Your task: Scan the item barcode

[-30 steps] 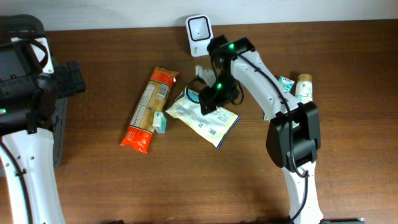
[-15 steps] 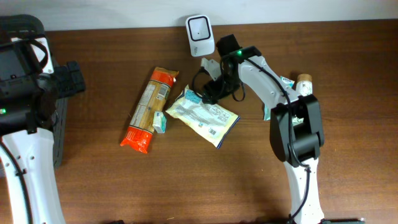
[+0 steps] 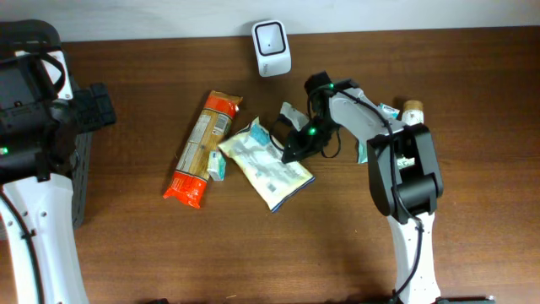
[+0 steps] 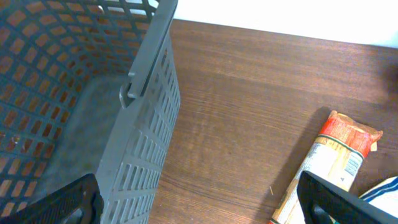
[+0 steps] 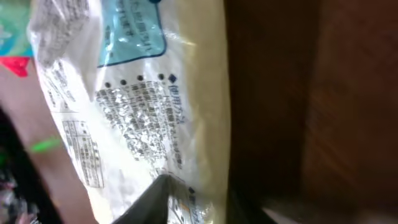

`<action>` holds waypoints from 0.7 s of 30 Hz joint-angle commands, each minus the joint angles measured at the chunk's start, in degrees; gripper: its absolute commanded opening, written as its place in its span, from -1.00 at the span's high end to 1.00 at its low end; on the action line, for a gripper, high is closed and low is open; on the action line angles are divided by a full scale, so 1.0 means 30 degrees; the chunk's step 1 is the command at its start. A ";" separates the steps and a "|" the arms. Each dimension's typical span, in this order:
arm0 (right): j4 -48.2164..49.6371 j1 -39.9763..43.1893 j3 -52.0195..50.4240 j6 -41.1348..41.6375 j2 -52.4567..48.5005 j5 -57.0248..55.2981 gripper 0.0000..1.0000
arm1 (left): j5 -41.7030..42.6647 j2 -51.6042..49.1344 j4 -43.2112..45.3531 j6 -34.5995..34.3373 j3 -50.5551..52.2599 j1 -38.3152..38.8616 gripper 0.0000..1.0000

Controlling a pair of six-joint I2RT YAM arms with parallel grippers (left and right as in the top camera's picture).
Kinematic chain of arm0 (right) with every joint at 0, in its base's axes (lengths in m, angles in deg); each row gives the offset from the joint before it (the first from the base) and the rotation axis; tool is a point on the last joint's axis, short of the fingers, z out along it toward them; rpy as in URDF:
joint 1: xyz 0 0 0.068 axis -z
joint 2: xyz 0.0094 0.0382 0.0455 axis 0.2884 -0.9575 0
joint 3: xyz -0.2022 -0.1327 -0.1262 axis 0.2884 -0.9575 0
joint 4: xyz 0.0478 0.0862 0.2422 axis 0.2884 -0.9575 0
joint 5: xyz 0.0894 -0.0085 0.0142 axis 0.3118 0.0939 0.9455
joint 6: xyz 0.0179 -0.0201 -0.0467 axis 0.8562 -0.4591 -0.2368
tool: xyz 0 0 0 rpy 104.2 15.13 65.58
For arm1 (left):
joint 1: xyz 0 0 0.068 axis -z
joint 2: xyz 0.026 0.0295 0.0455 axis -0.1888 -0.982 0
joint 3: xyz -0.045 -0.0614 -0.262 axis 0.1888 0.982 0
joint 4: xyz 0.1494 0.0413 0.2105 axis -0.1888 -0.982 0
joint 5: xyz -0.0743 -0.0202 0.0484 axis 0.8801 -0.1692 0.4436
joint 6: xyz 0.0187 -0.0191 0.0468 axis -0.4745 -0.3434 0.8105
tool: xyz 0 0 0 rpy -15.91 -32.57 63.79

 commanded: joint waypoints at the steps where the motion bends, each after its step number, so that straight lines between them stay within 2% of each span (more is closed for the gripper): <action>1: 0.0124 -0.0204 -0.0627 0.1588 -0.0699 -0.0758 0.92 | -0.0138 0.0080 0.0036 -0.0175 -0.0153 -0.0051 -0.98; 6: -0.0175 0.0051 -0.0189 0.2033 -0.0262 -0.0066 0.92 | -0.0138 0.0080 0.0029 -0.0175 -0.0153 -0.0044 -0.98; 9: -0.0379 0.0364 -0.0095 0.2754 0.1756 -0.0510 0.92 | -0.0138 0.0080 0.0036 -0.0175 -0.0153 -0.0044 -0.98; 14: -0.0648 -0.0087 -0.0095 0.5603 0.5268 -0.6222 0.92 | -0.0138 0.0080 0.0036 -0.0175 -0.0153 -0.0051 -0.99; 19: -0.1326 -0.1647 -0.0189 0.7016 0.5355 -0.9479 0.92 | -0.0138 0.0080 0.0029 -0.0175 -0.0153 -0.0044 -0.98; 21: -0.1326 -0.2375 -0.0189 0.7016 0.5355 -0.9653 0.92 | -0.0138 0.0080 0.0029 -0.0175 -0.0153 -0.0044 -0.98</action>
